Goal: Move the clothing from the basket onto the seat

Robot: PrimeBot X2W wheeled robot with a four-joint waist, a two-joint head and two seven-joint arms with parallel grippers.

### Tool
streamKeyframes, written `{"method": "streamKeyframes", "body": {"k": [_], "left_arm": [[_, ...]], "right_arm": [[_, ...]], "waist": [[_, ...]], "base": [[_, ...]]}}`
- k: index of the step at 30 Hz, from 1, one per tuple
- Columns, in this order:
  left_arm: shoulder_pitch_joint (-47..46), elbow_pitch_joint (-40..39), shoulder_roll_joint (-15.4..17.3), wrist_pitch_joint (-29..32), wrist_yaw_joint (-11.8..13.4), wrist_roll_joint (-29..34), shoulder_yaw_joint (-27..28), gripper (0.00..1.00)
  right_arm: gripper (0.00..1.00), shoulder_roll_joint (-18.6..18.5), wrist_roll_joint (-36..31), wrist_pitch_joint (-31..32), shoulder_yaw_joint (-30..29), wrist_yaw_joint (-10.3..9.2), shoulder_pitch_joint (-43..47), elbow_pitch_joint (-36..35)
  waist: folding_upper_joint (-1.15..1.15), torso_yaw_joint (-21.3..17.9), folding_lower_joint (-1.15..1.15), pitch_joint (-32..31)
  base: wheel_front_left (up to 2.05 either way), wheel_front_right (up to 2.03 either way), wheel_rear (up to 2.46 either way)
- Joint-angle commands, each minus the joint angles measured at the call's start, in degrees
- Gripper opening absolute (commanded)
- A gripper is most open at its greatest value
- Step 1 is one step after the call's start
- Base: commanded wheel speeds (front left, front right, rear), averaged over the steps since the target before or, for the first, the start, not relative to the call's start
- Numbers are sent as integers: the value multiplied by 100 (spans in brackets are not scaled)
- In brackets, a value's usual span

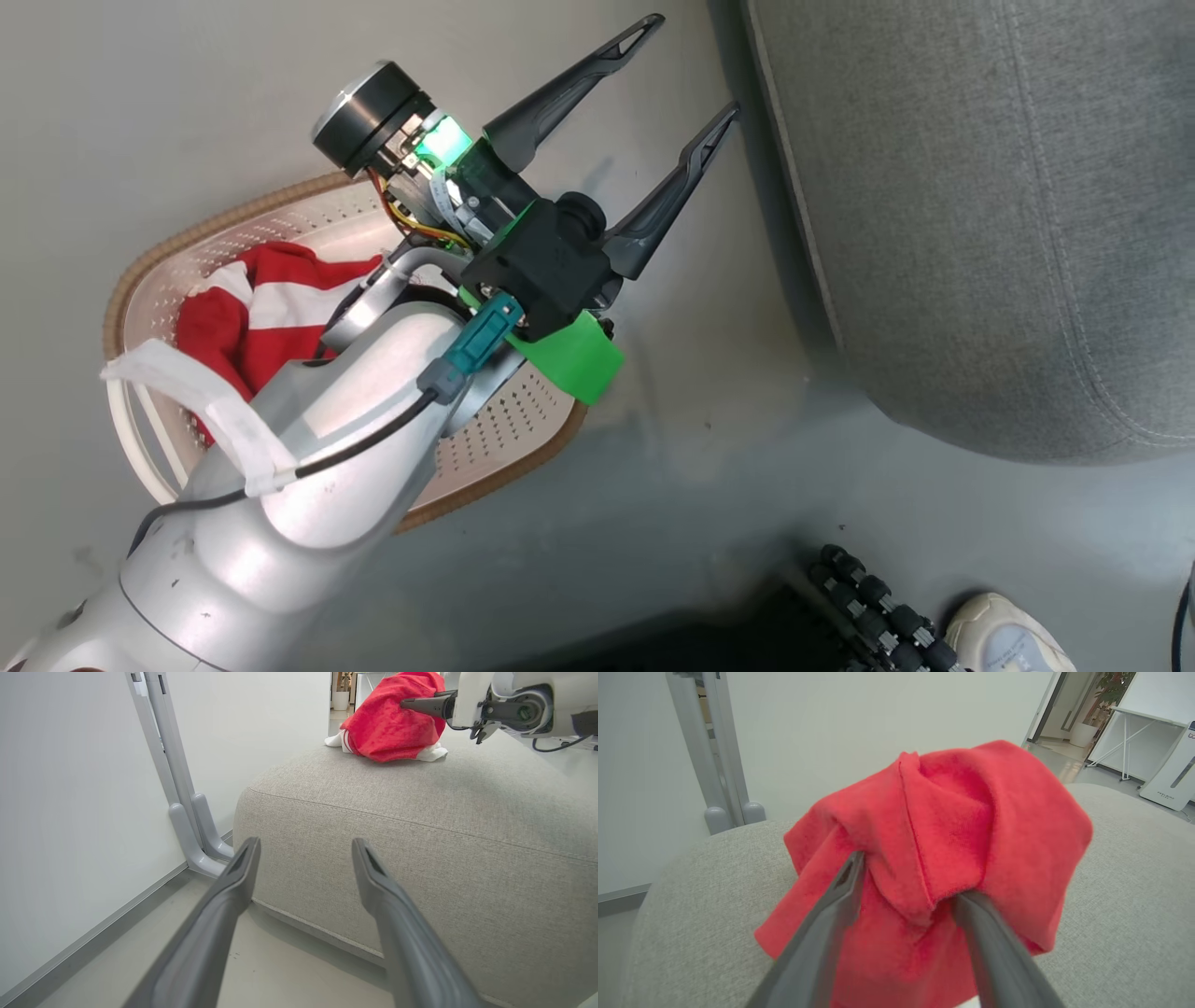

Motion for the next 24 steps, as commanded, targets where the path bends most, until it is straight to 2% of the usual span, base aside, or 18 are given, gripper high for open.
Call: {"method": "streamKeyframes", "body": {"k": [1, 15, 24], "left_arm": [[22, 43, -21, -52, 48, -82, -9, 100], [609, 485, -118, -356, 213, -415, 49, 100], [1191, 564, -216, -413, 420, -649, 304, 100]], "right_arm": [[100, -14, 29, -19, 67, -6, 226, -50], [100, 165, 237, -19, 721, -6, 1870, -998], [100, 339, 310, -19, 1350, -6, 2724, -1866]], "waist": [[45, -7, -1, -149], [45, -111, -1, -1380], [45, 322, -1, -2148]], "base": [[0, 0, 0], [0, 0, 0], [0, 0, 0]]}}
